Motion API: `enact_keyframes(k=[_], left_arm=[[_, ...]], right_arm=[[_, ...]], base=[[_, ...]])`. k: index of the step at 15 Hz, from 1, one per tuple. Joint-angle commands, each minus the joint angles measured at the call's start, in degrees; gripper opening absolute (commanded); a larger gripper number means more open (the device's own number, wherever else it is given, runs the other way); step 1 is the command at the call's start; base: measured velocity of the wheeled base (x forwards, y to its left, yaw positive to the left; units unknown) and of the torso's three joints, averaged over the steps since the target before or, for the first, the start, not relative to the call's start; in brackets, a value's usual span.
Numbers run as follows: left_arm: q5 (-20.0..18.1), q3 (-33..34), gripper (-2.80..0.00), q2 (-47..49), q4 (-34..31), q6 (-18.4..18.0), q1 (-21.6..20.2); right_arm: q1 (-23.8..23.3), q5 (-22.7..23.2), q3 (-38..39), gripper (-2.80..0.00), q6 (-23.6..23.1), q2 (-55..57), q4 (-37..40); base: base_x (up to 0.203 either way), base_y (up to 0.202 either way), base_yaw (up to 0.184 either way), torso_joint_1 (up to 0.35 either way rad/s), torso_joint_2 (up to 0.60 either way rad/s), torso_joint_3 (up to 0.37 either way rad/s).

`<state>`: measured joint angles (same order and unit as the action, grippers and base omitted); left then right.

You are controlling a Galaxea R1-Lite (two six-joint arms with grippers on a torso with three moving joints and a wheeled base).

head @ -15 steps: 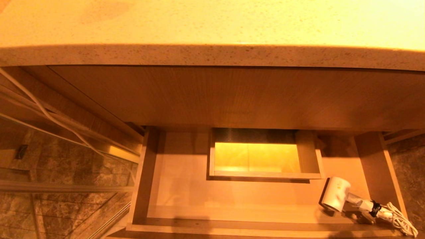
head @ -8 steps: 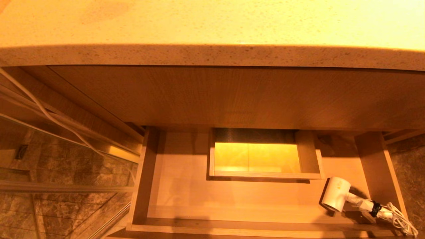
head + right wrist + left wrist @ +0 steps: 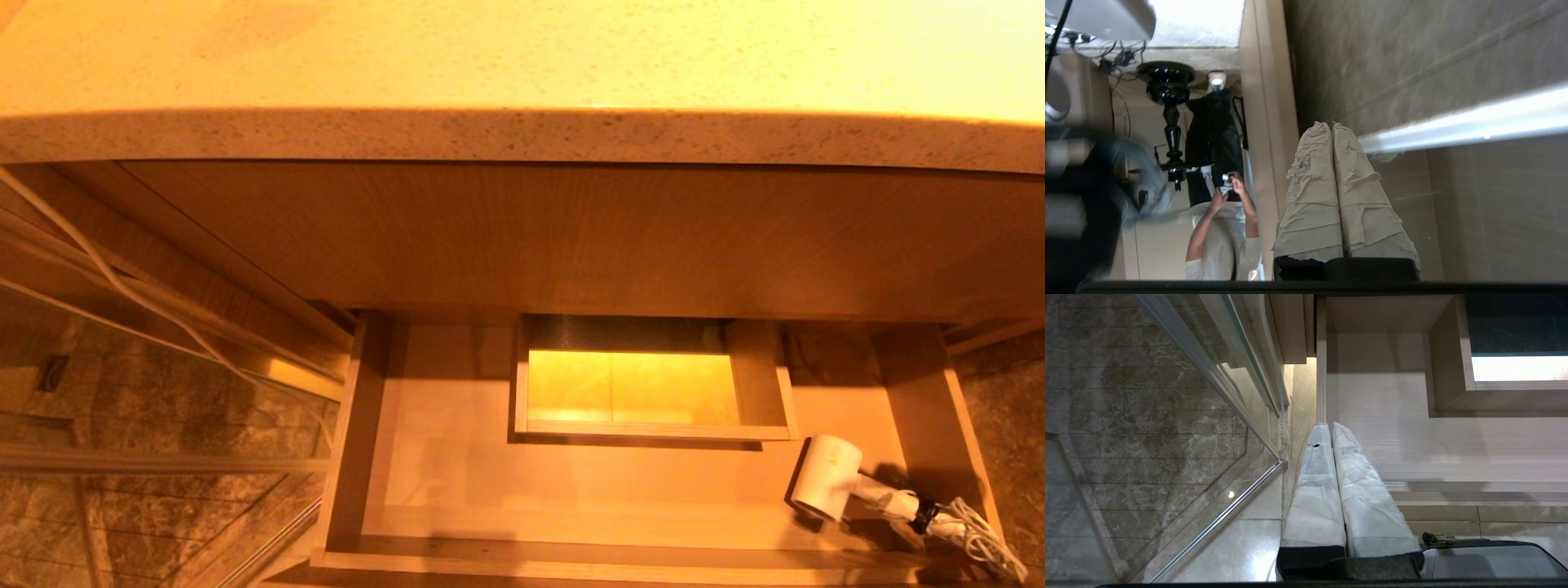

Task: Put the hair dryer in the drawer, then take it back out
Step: Put it into the drawer

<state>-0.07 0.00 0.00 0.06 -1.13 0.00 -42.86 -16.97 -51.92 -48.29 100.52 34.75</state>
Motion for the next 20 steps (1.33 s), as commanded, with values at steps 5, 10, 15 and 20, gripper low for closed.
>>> enact_keyframes(k=[5, 10, 15, 20], left_arm=[[-0.01, 0.09, -2.8, 0.0, 0.02, -0.01, 0.0], [-0.01, 0.09, -2.8, 0.0, 0.02, -0.01, 0.0], [-0.01, 0.09, -2.8, 0.09, 0.02, -0.01, 0.0], [-0.01, 0.09, -2.8, 0.0, 0.02, -0.01, 0.0]], right_arm=[[0.02, 1.81, -3.58, -2.8, -0.39, 15.81, -17.86], [0.24, 5.22, -5.32, -2.8, -0.49, 18.13, -24.75], [1.8, 8.97, -6.84, -2.8, -0.65, 21.77, -29.09], [2.69, 8.81, -9.15, -2.8, -1.45, 25.24, -30.26]], base=[[0.0, 0.0, 0.0, 0.0, 0.0, 0.0], [0.0, 0.0, 0.0, 0.0, 0.0, 0.0], [0.0, 0.0, 0.0, 0.0, 0.0, 0.0], [0.0, 0.0, 0.0, 0.0, 0.0, 0.0]])
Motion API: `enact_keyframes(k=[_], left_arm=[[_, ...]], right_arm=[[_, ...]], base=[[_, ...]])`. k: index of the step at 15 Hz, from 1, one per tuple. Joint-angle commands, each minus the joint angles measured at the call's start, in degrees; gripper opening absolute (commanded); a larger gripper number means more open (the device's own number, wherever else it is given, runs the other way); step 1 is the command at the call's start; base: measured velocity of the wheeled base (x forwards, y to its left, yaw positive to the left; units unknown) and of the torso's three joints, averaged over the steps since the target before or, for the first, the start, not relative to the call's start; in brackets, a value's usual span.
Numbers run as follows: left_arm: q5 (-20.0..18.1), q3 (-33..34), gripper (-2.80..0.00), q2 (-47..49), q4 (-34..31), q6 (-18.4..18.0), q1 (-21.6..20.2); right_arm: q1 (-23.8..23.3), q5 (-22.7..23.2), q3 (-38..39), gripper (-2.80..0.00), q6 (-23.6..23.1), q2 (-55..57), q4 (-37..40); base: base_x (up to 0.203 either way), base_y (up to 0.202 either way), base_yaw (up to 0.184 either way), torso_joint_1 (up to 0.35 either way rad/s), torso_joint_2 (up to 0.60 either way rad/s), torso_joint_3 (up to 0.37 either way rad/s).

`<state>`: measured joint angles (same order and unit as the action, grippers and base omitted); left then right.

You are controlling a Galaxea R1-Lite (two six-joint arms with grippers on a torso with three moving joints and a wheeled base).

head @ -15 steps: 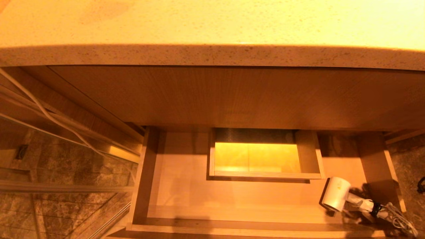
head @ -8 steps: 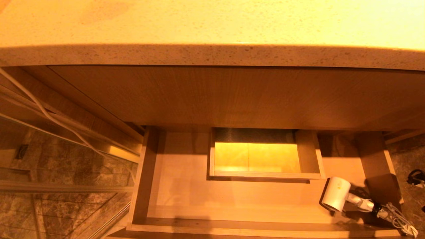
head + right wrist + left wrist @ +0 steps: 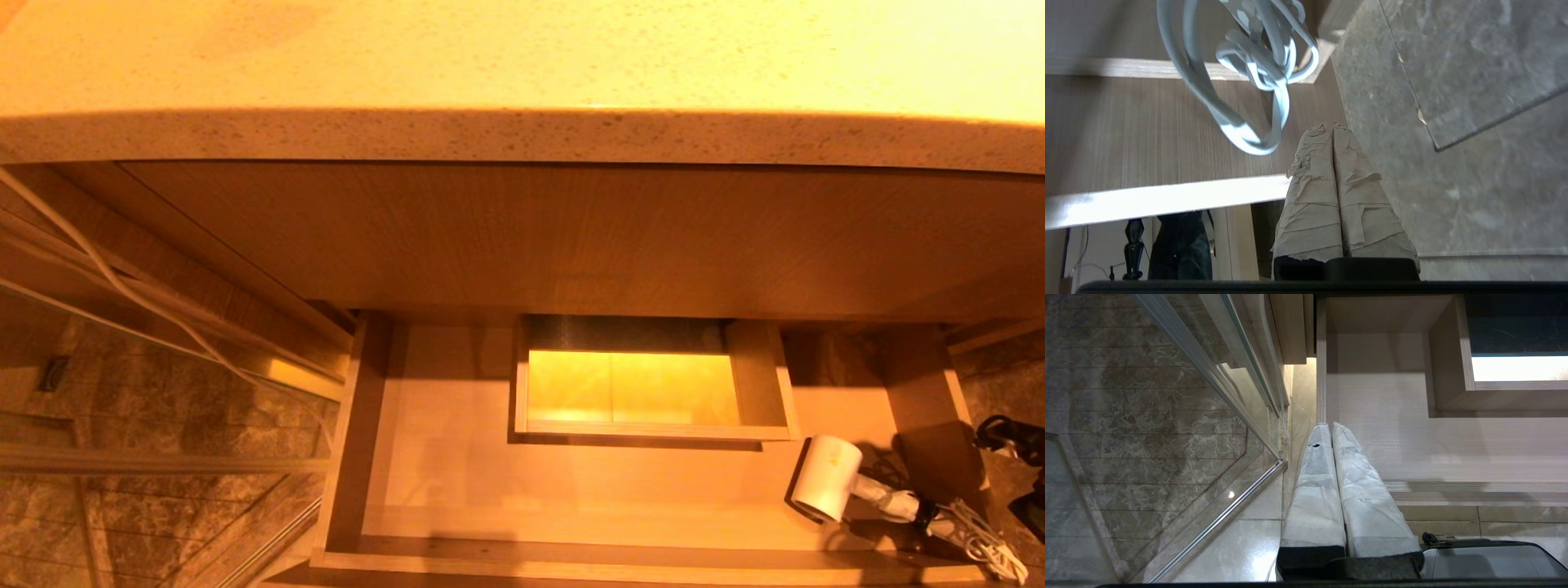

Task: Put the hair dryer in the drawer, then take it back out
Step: Put it into the drawer

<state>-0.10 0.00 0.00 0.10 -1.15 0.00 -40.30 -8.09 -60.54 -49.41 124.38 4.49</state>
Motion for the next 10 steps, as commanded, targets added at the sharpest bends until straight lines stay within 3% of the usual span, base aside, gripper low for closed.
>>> enact_keyframes(k=[1, 10], left_arm=[[0.01, 0.09, -2.8, 0.0, -0.01, 0.0, 0.0], [0.01, 0.09, -2.8, 0.0, -0.01, 0.0, 0.0]], right_arm=[[0.18, -0.23, -1.47, -2.8, -0.36, 1.98, 0.26], [1.46, -0.87, -1.95, -2.8, -0.77, 6.26, 2.31]], base=[[0.0, 0.0, 0.0, 0.0, 0.0, 0.0], [0.0, 0.0, 0.0, 0.0, 0.0, 0.0]])
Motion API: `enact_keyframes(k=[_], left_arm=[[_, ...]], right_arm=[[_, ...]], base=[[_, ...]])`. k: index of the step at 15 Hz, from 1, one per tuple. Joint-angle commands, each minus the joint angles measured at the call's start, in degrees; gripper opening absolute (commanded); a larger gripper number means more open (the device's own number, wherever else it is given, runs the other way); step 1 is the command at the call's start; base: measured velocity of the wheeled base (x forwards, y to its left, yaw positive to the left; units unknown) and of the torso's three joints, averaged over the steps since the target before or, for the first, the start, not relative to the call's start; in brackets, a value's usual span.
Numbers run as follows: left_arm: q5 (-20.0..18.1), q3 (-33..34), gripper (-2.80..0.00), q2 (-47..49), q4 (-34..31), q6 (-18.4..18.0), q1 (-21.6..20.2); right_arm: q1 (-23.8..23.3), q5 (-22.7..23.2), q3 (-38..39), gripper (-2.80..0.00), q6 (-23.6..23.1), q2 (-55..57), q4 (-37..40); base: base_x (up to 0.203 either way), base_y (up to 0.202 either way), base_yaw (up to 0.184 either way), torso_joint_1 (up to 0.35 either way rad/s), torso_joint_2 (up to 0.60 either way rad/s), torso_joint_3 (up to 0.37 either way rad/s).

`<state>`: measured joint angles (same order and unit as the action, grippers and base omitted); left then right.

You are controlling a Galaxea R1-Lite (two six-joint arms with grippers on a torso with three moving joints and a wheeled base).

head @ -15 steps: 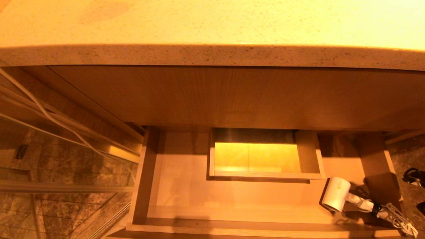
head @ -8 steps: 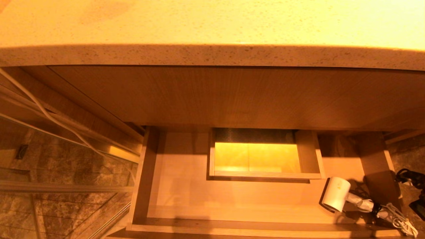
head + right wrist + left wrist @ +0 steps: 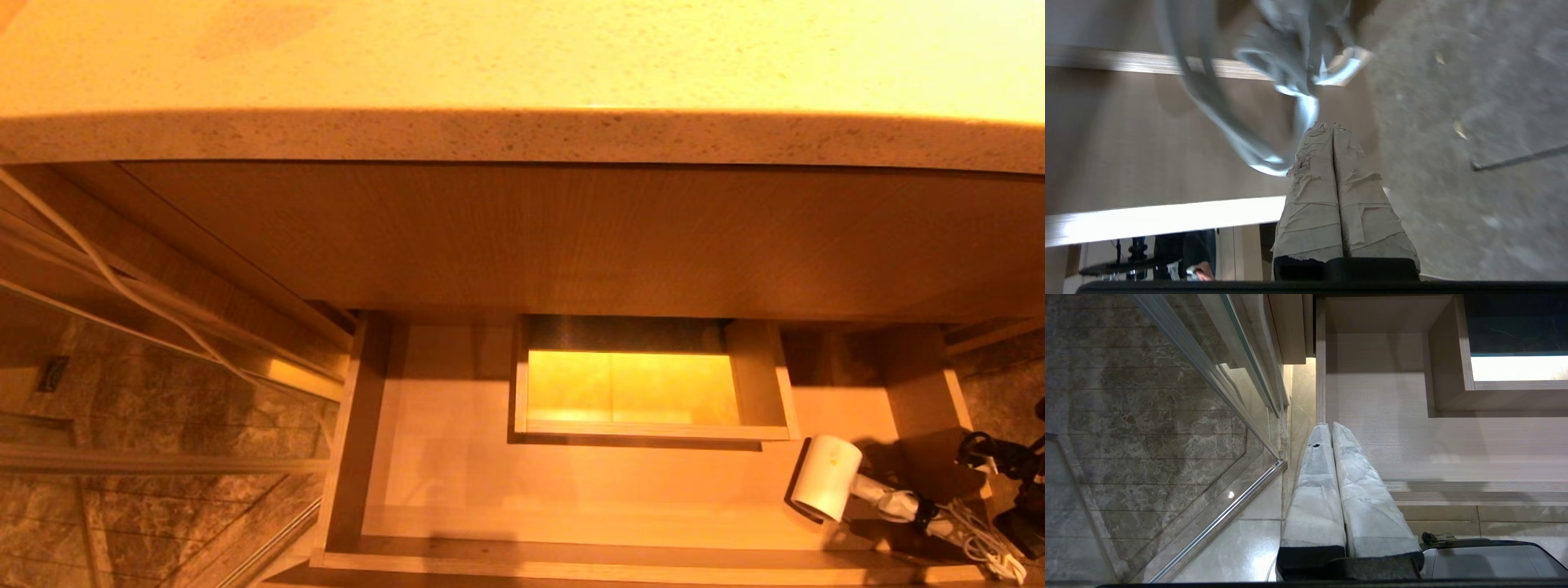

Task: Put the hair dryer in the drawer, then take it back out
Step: Put it into the drawer

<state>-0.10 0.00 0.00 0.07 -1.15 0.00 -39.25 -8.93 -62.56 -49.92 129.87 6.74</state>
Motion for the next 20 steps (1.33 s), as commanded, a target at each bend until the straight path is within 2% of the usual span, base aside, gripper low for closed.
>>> enact_keyframes(k=[1, 8, 11, 17, 20], left_arm=[[0.01, 0.09, -2.8, 0.0, 0.02, 0.0, 0.0], [0.01, 0.09, -2.8, 0.0, 0.02, 0.0, 0.0], [0.01, 0.09, -2.8, 0.0, 0.02, 0.0, 0.0], [0.01, 0.09, -2.8, 0.0, 0.02, 0.0, 0.0], [0.01, 0.09, -2.8, 0.0, 0.02, 0.0, 0.0]], right_arm=[[1.27, -0.27, 0.04, -2.8, -0.04, 1.55, 0.03], [6.07, 0.33, 0.05, -2.8, 0.86, 3.42, -0.43], [8.92, 0.66, -0.74, -2.8, 4.51, 4.15, -1.1], [9.21, 0.68, 0.45, -2.8, 5.91, 0.35, -2.12], [14.17, 1.24, 2.56, -2.8, 9.22, -0.53, -3.4]], base=[[0.0, 0.0, 0.0, 0.0, 0.0, 0.0], [0.0, 0.0, 0.0, 0.0, 0.0, 0.0], [0.0, 0.0, 0.0, 0.0, 0.0, 0.0], [0.0, 0.0, 0.0, 0.0, 0.0, 0.0], [0.0, 0.0, 0.0, 0.0, 0.0, 0.0]])
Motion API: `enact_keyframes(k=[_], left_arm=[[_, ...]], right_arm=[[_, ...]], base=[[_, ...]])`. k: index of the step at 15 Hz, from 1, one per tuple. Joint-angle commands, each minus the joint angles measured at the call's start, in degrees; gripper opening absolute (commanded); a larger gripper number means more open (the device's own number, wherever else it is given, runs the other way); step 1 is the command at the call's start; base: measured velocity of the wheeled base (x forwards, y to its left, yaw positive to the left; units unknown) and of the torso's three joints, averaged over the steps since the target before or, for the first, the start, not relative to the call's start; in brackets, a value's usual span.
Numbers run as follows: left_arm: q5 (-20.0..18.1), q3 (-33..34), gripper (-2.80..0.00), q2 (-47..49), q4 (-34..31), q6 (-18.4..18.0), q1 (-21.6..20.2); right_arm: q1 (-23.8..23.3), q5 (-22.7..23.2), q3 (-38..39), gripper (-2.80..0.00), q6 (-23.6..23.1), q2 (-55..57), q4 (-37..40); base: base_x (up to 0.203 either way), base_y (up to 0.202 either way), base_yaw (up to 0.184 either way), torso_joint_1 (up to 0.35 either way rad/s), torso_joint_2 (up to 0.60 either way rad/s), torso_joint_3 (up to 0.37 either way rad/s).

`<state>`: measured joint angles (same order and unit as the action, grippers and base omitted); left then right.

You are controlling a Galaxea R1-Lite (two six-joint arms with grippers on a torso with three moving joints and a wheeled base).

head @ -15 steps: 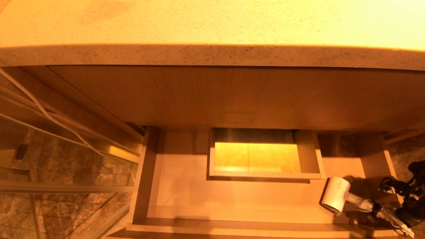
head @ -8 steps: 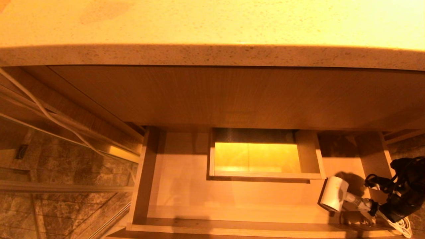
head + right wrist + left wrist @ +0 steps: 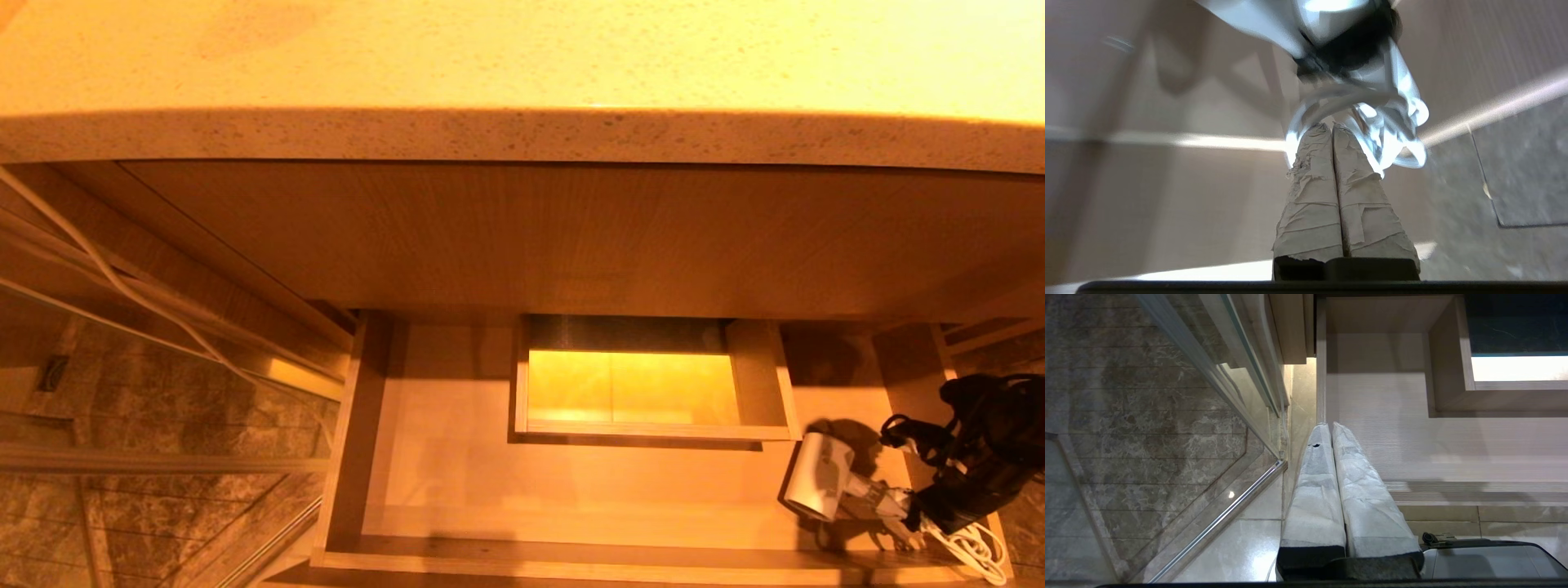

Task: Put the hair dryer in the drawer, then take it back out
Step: Put it into the drawer

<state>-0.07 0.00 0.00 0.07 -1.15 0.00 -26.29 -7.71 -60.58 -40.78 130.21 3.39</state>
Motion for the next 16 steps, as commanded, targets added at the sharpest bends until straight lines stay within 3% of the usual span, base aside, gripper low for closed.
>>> enact_keyframes(k=[1, 4, 8, 13, 16], left_arm=[[-0.01, 0.09, -2.8, 0.0, 0.01, 0.0, 0.0], [-0.01, 0.09, -2.8, 0.0, 0.01, 0.0, 0.0], [-0.01, 0.09, -2.8, 0.09, 0.01, 0.0, 0.0], [-0.01, 0.09, -2.8, 0.0, 0.01, 0.0, 0.0], [-0.01, 0.09, -2.8, 0.0, 0.01, 0.0, 0.0]], right_arm=[[1.31, 0.06, -0.02, -2.8, 0.66, -1.08, -0.21], [-0.86, 0.27, -1.47, -2.8, -1.7, -4.29, 0.57], [-4.83, 1.32, 0.47, -2.8, -8.27, -11.79, 0.24], [-7.25, 1.04, 8.83, -2.8, -10.63, -25.42, 1.01], [-7.42, 0.74, 16.95, -2.8, -10.65, -33.99, 5.57]], base=[[0.0, 0.0, 0.0, 0.0, 0.0, 0.0], [0.0, 0.0, 0.0, 0.0, 0.0, 0.0], [0.0, 0.0, 0.0, 0.0, 0.0, 0.0], [0.0, 0.0, 0.0, 0.0, 0.0, 0.0], [0.0, 0.0, 0.0, 0.0, 0.0, 0.0]])
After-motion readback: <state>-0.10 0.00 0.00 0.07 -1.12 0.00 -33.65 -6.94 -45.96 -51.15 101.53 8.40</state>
